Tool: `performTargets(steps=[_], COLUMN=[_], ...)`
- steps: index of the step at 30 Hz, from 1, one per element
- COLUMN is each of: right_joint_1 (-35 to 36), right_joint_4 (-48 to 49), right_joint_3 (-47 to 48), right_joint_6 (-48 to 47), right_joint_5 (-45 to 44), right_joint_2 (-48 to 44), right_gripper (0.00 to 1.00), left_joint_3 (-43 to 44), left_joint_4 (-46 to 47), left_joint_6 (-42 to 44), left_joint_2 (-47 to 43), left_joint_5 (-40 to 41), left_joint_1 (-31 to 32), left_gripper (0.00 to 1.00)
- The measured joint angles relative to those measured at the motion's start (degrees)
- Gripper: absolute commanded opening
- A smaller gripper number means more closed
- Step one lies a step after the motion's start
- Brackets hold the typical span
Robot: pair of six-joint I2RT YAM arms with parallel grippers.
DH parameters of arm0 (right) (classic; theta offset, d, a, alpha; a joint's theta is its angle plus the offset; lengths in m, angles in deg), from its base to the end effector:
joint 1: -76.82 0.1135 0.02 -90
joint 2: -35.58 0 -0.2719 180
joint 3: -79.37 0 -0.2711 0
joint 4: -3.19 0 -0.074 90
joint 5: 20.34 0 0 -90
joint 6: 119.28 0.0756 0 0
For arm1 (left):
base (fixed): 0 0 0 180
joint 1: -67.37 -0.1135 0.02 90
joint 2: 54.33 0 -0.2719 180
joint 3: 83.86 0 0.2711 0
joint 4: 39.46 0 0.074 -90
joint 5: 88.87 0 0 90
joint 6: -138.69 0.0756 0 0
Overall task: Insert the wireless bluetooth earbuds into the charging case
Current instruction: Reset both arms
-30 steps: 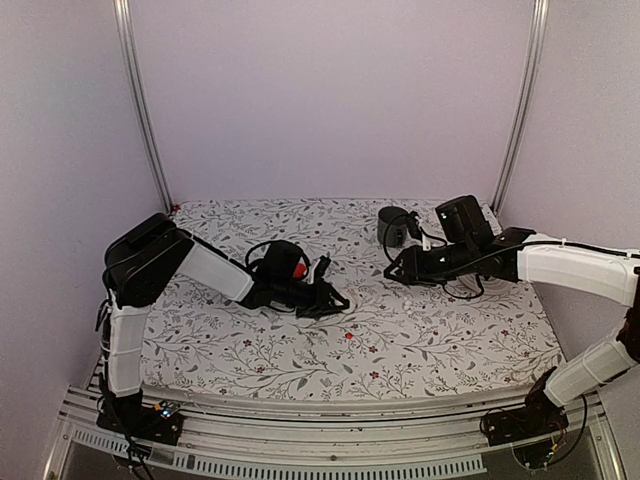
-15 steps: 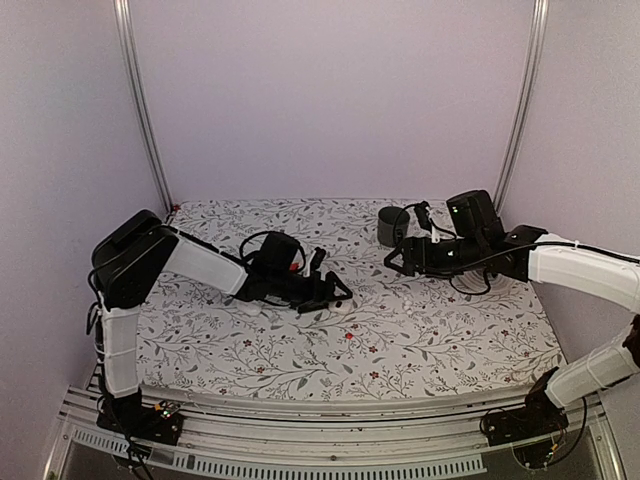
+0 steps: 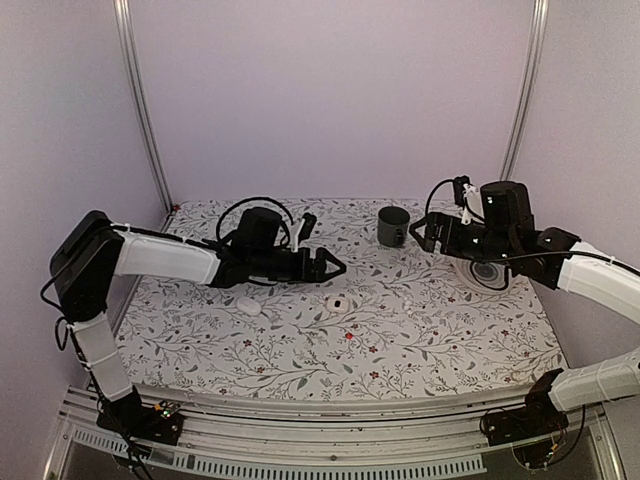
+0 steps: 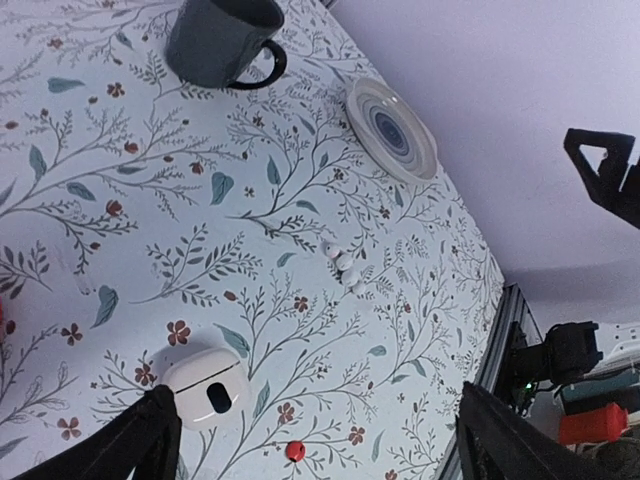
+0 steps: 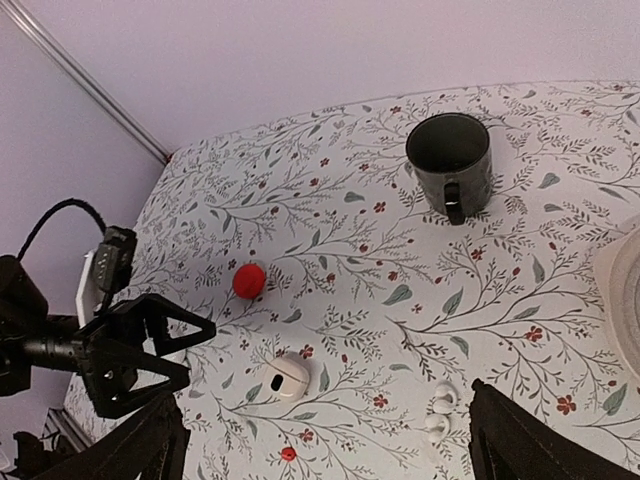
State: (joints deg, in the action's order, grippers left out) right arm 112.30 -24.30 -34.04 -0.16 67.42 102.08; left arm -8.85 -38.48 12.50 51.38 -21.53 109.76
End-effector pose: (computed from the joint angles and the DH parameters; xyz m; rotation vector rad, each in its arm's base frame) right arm 0.2586 0.1807 0.2945 -0.0922 2.1124 0.6520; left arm 0.3139 -0.3260 0.1656 0.3883 2.2634 -1.1924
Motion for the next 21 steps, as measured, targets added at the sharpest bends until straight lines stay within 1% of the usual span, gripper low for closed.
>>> performTargets(steps=[4, 6, 8, 11, 14, 15, 17, 19, 21], right_joint_1=[0.0, -0.1, -0.1, -0.2, -1.8, -3.7, -9.8, -17.2, -22.9], right_joint_4=[1.2, 2.6, 3.8, 9.3, 16.3, 18.5, 23.9, 31.6, 40.8], right_joint_3=[-2.1, -3.6, -4.8, -10.2, -16.9, -19.1, -23.2, -28.5, -34.2], right_joint_6=[0.3, -0.3, -0.8, -2.6, -6.5, -8.0, -10.0, -12.1, -14.2], right_joint_5=[-6.5, -10.7, -12.9, -19.6, -25.3, -26.2, -26.6, -27.3, -27.9], right_joint_2=[-2.9, -3.9, -4.2, -5.3, -5.4, -5.4, -5.4, -5.2, -4.0], right_gripper=[1.00, 0.95, 0.94, 0.97, 0.97, 0.97, 0.97, 0.97, 0.96], left_joint_3=[-1.1, -2.6, -4.5, -7.5, -10.7, -12.1, -15.0, -19.2, -23.0], left_joint_4=[0.2, 0.5, 0.8, 0.9, 1.1, 1.4, 2.2, 4.5, 5.7], left_joint_6=[3.4, 4.8, 6.2, 8.6, 11.6, 12.7, 14.5, 16.2, 17.0], left_joint_2=[-5.6, -8.8, -11.9, -16.5, -21.2, -22.8, -25.7, -28.5, -30.8], left_joint_5=[2.2, 3.4, 4.9, 8.7, 14.6, 16.3, 19.2, 21.6, 22.9], left_joint_1=[-0.3, -1.0, -2.2, -4.7, -7.2, -8.0, -9.8, -12.3, -15.6], left_gripper=[0.96, 0.96, 0.96, 0.96, 0.96, 0.96, 0.96, 0.96, 0.96])
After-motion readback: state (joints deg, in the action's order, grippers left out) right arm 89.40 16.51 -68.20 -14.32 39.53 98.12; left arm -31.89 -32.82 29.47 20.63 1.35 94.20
